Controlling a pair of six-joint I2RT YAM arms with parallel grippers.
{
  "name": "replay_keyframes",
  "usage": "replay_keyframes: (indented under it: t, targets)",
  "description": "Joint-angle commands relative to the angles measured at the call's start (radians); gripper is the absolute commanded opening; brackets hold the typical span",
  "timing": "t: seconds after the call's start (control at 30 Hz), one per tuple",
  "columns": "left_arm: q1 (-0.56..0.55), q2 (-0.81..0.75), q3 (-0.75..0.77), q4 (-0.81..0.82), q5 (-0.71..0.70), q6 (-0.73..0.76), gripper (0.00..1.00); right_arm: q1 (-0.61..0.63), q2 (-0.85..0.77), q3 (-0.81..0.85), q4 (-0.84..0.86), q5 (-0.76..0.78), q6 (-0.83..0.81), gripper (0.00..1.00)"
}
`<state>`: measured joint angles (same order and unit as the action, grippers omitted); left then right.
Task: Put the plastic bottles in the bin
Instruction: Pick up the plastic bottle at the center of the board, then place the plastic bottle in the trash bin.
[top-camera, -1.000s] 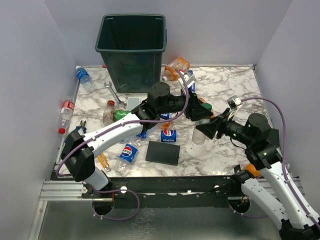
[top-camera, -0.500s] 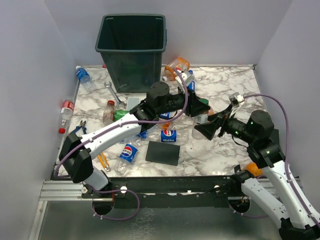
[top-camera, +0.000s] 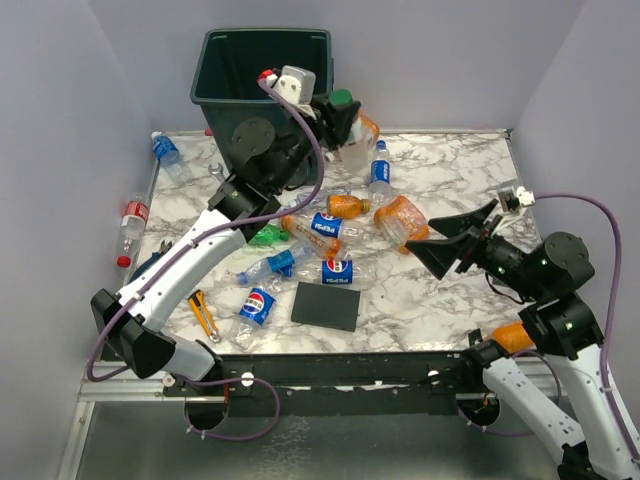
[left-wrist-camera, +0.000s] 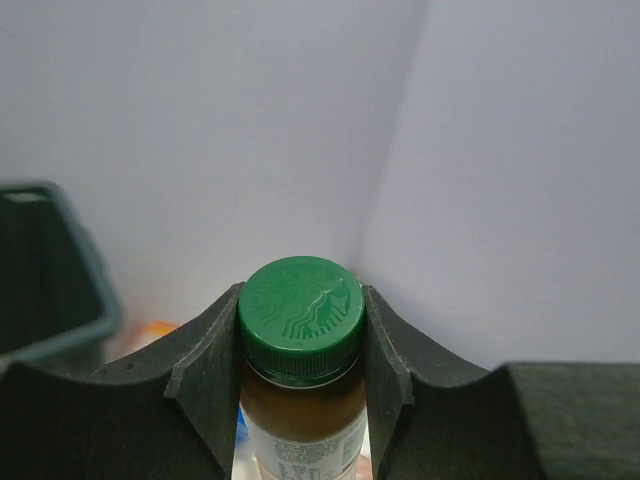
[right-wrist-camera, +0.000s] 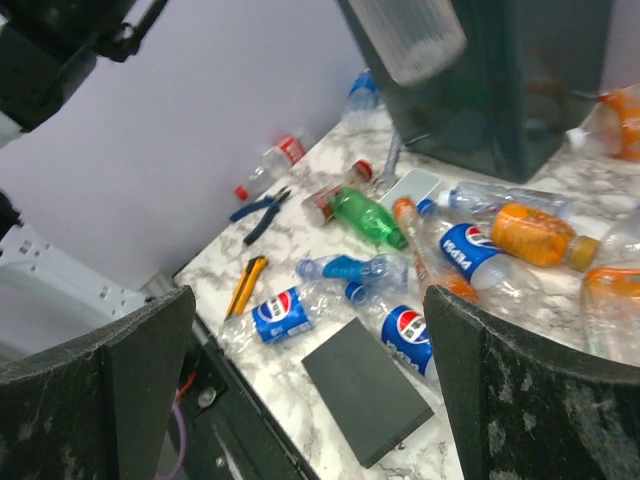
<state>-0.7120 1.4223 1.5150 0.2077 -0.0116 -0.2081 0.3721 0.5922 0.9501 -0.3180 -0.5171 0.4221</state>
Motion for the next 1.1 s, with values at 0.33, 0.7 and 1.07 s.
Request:
replay_keyframes:
  t: [0.33, 0.7, 1.07]
  targets:
    - [0.262, 0.209, 0.326, 0.318, -0.335, 0.251, 0.0, 0.004, -0.205, -0.3, 0.123, 0.322, 0.193, 1.0]
    - [0.327, 0.538, 0.572, 0.235, -0.337, 0.162, 0.03, 0.003, -0.162, -0.345, 0.094, 0.382, 0.217, 1.0]
    - [0.329, 0.593, 0.633, 0.157, -0.273, 0.119, 0.88, 0.003, -0.117, -0.307, 0.053, 0.456, 0.172, 1.0]
